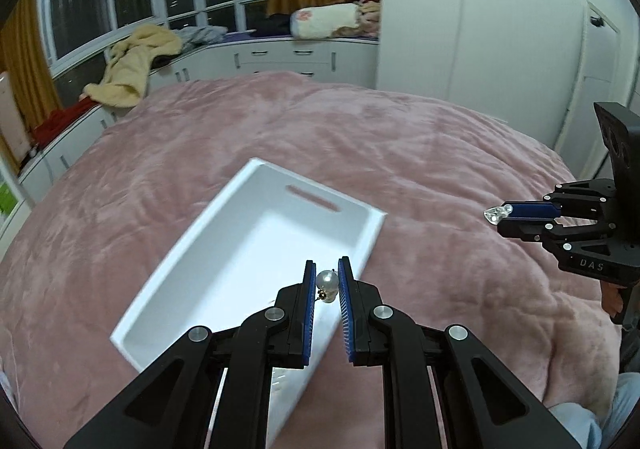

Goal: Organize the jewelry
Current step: 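Carry both pearl earrings over the white tray, then open both grippers to drop the earrings into the tray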

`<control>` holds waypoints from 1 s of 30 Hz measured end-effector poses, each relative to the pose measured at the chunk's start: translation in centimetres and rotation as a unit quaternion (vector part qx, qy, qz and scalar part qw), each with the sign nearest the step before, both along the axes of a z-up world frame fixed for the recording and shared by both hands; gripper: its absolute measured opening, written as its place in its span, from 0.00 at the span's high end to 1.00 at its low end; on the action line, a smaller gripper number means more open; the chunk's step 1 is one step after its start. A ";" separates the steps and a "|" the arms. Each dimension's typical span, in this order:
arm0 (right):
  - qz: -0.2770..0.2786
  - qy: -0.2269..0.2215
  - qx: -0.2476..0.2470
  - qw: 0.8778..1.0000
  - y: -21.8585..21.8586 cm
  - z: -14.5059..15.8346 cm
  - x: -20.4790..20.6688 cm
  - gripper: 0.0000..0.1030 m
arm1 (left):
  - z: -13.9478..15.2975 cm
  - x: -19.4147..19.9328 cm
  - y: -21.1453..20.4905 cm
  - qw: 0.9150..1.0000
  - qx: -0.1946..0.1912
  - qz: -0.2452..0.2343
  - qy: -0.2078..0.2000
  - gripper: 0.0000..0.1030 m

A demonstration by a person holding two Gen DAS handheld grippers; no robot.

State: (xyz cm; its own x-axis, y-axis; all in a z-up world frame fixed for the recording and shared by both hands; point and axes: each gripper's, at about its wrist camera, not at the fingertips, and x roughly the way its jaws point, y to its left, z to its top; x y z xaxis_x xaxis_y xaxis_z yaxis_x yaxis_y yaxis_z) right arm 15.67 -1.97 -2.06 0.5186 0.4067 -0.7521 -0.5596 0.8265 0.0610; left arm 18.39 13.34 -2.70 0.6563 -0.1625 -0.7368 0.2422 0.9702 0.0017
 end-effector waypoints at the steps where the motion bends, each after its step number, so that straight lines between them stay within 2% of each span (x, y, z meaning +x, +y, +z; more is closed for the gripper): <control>1: 0.009 -0.001 0.001 1.000 1.4 0.0 0.3 0.83 | 0.0 -0.1 0.8 1.000 -0.002 0.005 0.001 0.84; 9: 0.046 0.008 0.001 0.999 8.5 -1.2 2.5 0.83 | -1.7 0.0 5.8 0.999 0.004 0.041 0.019 0.84; 17: 0.073 0.039 -0.036 0.996 14.3 -5.0 4.1 0.83 | -6.7 0.9 7.3 0.996 -0.006 0.065 0.065 0.84; 22: 0.082 0.052 -0.049 0.994 15.9 -7.0 4.6 0.83 | -9.3 0.9 7.6 0.993 -0.019 0.078 0.085 0.84; 28: 0.081 0.068 -0.057 0.993 16.6 -8.4 5.3 0.83 | -10.6 1.1 8.0 0.991 -0.017 0.085 0.099 0.84; 30: 0.081 0.065 -0.059 0.993 16.8 -8.5 5.4 0.82 | -10.7 1.2 8.1 0.991 -0.020 0.089 0.101 0.80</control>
